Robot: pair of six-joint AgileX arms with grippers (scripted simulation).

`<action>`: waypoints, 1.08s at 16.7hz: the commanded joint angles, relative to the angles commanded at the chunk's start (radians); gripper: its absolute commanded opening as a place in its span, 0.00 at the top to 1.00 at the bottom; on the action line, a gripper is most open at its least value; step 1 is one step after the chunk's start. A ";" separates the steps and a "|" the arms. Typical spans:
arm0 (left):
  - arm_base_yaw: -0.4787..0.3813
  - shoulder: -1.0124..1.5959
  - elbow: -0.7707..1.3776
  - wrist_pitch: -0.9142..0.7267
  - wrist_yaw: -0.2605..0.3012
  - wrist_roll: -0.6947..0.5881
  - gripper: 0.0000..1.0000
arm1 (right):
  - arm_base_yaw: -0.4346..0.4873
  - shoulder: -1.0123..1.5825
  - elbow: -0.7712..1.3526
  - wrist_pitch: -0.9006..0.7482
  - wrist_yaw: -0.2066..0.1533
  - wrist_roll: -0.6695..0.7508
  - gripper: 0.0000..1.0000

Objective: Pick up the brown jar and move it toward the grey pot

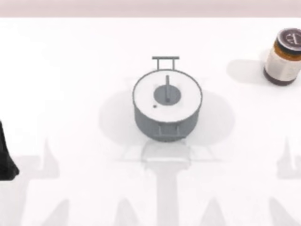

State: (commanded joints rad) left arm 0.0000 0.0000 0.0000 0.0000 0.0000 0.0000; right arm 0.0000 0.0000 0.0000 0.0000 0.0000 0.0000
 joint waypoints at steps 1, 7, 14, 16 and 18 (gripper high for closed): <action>0.000 0.000 0.000 0.000 0.000 0.000 0.00 | 0.000 0.000 0.000 0.000 0.000 0.000 0.00; 0.000 0.000 0.000 0.000 0.000 0.000 0.00 | -0.002 0.154 0.151 -0.105 -0.016 -0.059 0.00; 0.000 0.000 0.000 0.000 0.000 0.000 0.00 | -0.011 0.782 0.781 -0.441 -0.073 -0.255 0.00; 0.000 0.000 0.000 0.000 0.000 0.000 0.00 | -0.015 1.017 1.017 -0.553 -0.091 -0.322 0.00; 0.000 0.000 0.000 0.000 0.000 0.000 0.00 | -0.021 1.260 1.259 -0.665 -0.110 -0.389 0.00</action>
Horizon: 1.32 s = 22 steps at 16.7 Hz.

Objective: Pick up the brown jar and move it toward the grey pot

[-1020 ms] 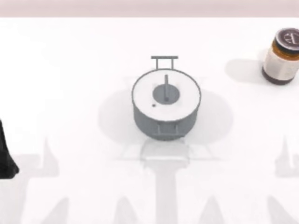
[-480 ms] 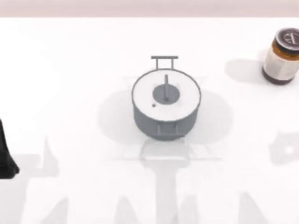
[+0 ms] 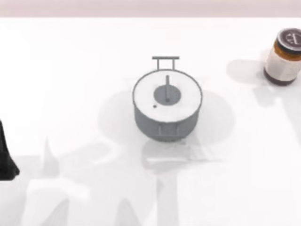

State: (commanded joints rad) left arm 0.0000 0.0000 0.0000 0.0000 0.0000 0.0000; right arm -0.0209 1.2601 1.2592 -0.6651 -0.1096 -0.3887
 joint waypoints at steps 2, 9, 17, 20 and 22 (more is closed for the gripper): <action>0.000 0.000 0.000 0.000 0.000 0.000 0.00 | -0.006 0.241 0.239 -0.111 -0.017 -0.066 0.00; 0.000 0.000 0.000 0.000 0.000 0.000 0.00 | -0.023 0.941 0.926 -0.458 -0.067 -0.258 0.00; 0.000 0.000 0.000 0.000 0.000 0.000 0.00 | -0.029 1.227 1.173 -0.629 -0.088 -0.342 0.00; 0.000 0.000 0.000 0.000 0.000 0.000 0.00 | -0.029 1.227 1.173 -0.629 -0.088 -0.342 0.00; 0.000 0.000 0.000 0.000 0.000 0.000 0.00 | -0.023 1.229 1.168 -0.623 -0.087 -0.340 0.00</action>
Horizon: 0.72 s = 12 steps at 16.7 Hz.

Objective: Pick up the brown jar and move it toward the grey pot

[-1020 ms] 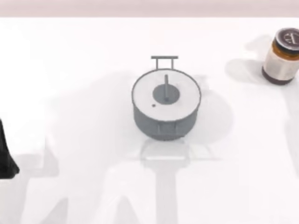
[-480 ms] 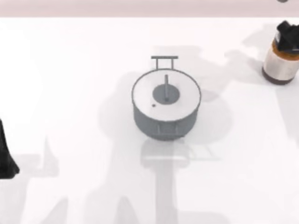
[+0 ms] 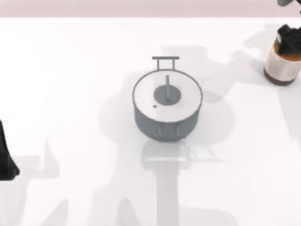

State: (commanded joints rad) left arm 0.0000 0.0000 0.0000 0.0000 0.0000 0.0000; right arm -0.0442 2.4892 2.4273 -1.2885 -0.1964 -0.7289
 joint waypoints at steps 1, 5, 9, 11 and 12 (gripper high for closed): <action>0.000 0.000 0.000 0.000 0.000 0.000 0.00 | 0.000 0.003 -0.009 0.013 0.000 0.002 0.00; 0.000 0.000 0.000 0.000 0.000 0.000 0.00 | 0.010 0.026 -0.076 0.107 0.003 0.014 0.00; 0.000 0.000 0.000 0.000 0.000 0.000 0.00 | 0.015 0.039 -0.110 0.154 0.004 0.019 0.00; 0.000 0.000 0.000 0.000 0.000 0.000 0.00 | 0.015 0.039 -0.110 0.154 0.004 0.019 0.00; 0.000 0.000 0.000 0.000 0.000 0.000 0.00 | 0.015 0.039 -0.110 0.154 0.004 0.019 0.08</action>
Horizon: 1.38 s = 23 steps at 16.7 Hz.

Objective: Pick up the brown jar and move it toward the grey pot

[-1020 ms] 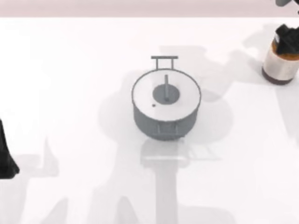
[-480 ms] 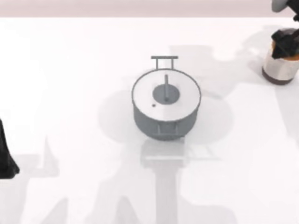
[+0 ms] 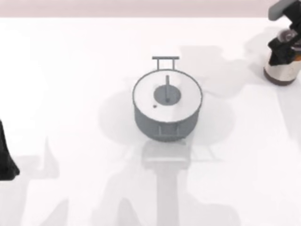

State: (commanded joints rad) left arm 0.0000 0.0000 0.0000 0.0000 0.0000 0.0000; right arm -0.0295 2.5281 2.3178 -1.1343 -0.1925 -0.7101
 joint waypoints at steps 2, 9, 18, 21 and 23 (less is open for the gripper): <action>0.000 0.000 0.000 0.000 0.000 0.000 0.00 | 0.000 0.000 0.000 0.000 0.000 0.000 0.23; 0.000 0.000 0.000 0.000 0.000 0.000 0.00 | 0.000 0.000 0.000 0.000 0.000 0.000 0.75; 0.000 0.000 0.000 0.000 0.000 0.000 0.00 | 0.000 0.000 0.000 0.000 0.000 0.000 1.00; 0.000 0.000 0.000 0.000 0.000 0.000 0.00 | -0.004 -0.002 0.001 0.000 0.000 0.001 1.00; 0.000 0.000 0.000 0.000 0.000 0.000 0.00 | -0.003 -0.018 -0.014 -0.002 0.000 0.002 1.00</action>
State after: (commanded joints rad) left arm 0.0000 0.0000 0.0000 0.0000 0.0000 0.0000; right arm -0.0330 2.5104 2.3033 -1.1359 -0.1927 -0.7085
